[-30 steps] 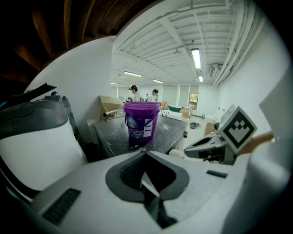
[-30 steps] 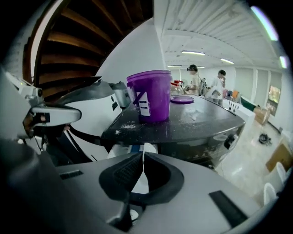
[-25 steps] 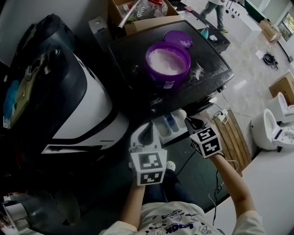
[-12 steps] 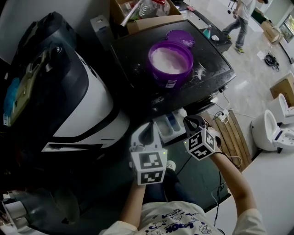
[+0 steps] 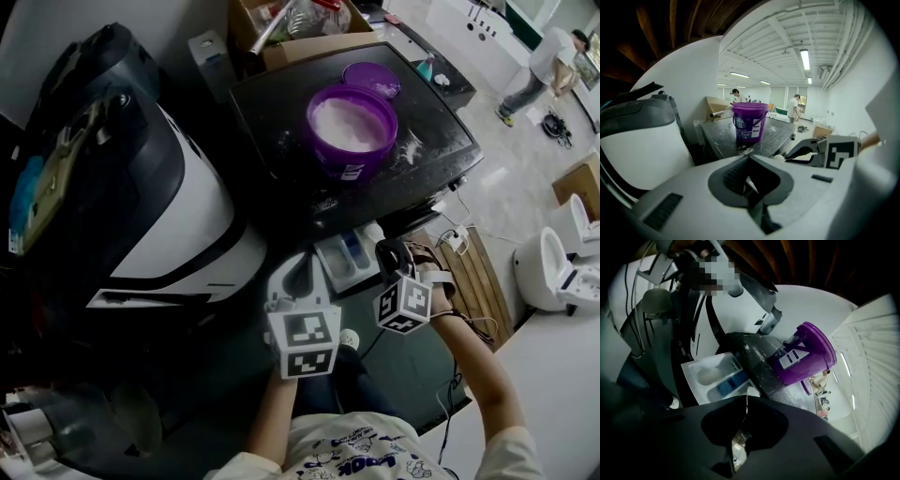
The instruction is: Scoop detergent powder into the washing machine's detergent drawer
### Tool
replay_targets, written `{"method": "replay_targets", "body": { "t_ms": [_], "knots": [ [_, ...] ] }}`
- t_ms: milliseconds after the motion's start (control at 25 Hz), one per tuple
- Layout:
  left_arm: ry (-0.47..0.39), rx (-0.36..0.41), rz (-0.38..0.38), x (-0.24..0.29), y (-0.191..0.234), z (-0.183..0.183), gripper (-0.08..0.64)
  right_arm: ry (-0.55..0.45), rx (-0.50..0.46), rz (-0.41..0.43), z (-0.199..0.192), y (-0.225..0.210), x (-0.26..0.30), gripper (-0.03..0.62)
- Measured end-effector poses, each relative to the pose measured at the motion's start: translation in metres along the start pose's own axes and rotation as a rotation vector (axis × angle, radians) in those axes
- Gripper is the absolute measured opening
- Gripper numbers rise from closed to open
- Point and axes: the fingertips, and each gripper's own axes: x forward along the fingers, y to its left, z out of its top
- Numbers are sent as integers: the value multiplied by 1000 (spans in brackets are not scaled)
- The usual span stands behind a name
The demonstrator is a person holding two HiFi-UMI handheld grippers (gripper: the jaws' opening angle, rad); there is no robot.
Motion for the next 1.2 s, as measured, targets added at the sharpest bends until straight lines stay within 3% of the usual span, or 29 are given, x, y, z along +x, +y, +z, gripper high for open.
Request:
{"method": "replay_targets", "body": {
  "t_ms": [240,480,840,1200],
  "knots": [
    [-8,-2,6,-3,3,1,3,18,-63,-11,0,5,0,20],
    [-13,-7,19,-8,8,2,3,-4,-4,-33,3,-1,-8,20],
    [-47,-13,29,-18,13,17,3,-75,218,-40,16,-18,-34,20],
    [-107,-2,41,-31,15,45,3,-198,506,-149,34,-68,-78,20]
  ]
}}
